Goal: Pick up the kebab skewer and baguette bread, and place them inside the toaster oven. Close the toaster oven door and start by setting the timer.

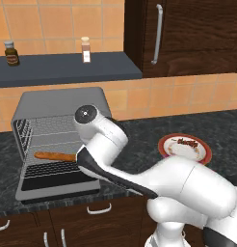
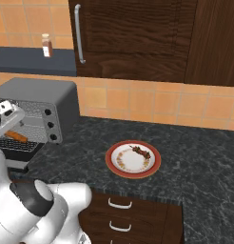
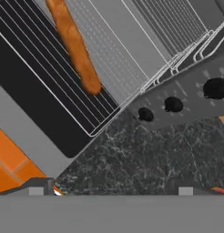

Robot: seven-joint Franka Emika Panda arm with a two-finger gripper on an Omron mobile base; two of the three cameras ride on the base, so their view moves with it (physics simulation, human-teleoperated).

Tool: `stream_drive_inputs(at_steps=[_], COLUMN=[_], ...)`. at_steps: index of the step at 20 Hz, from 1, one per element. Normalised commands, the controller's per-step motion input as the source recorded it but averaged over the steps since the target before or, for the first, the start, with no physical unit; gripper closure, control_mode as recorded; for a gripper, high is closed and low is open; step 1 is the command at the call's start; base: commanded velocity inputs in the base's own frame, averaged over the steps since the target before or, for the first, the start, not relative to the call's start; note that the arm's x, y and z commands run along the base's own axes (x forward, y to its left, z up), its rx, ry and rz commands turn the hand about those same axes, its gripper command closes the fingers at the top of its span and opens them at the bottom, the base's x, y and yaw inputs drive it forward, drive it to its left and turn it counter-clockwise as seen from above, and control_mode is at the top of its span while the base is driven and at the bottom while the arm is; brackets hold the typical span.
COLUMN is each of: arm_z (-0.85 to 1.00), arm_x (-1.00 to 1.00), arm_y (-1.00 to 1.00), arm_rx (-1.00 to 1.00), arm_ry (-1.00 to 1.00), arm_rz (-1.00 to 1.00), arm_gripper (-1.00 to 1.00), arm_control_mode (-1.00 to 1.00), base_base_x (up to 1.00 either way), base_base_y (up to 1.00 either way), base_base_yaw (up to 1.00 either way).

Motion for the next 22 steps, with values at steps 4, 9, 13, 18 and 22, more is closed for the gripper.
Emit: stream_drive_inputs(at_steps=[4,9,13,18,22], arm_z=[0.14,0.06,0.19,0.08,0.0], arm_x=[-0.38,-0.17,-0.04,0.1,0.29], arm_y=[-1.0,-1.0,-1.0,-1.0,-1.0], arm_rx=[0.16,0.1,0.04,0.0,0.0], arm_ry=[0.01,0.03,0.0,0.03,0.03], arm_rz=[-0.03,-0.04,-0.09,-0.1,-0.04], arm_gripper=[-1.0,-1.0,-1.0,-1.0,-1.0], arm_control_mode=[-1.0,-1.0,-1.0,-1.0,-1.0], base_base_x=[0.0,0.0,0.0,0.0,0.0], base_base_y=[0.0,0.0,0.0,0.0,0.0], base_base_yaw=[0.0,0.0,0.0,0.0,0.0])
